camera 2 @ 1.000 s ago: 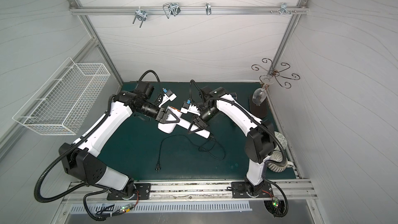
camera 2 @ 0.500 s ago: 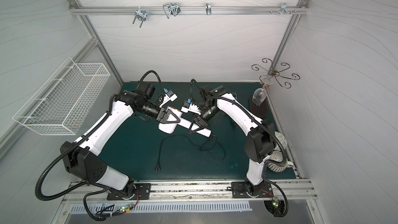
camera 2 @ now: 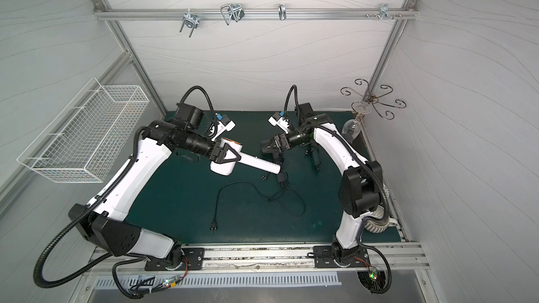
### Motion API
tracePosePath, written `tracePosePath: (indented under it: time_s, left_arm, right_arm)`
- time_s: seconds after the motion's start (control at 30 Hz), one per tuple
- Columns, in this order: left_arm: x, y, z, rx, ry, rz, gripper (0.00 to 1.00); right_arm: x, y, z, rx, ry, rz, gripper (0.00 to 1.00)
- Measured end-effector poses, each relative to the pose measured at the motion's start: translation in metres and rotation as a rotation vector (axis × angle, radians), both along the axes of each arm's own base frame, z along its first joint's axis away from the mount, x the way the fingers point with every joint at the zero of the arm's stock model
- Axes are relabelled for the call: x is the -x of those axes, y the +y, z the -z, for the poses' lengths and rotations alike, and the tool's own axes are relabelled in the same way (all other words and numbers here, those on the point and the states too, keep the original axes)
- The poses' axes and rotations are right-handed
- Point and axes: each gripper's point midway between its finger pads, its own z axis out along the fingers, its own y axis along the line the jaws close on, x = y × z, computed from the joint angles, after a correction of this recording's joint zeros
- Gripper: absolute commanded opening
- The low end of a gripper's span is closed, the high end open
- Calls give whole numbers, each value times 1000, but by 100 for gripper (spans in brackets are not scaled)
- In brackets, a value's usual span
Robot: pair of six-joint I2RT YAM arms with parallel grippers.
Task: Wrap the cord around the hair dryer
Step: Pick up the hair dryer from the center of the board, then wrap the power cord around the hair dryer.
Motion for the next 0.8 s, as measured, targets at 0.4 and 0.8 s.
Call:
tracePosePath:
  time_s: [0.4,0.8]
  left_arm:
    - [-18,51,-19,-118,-151,-205,0]
    - [-24,91,-40,-219,-293,-376,0]
  right_arm:
    - [3,-12,-6,-41,106,81,99]
    - [36,-12,51,135,120,86,95]
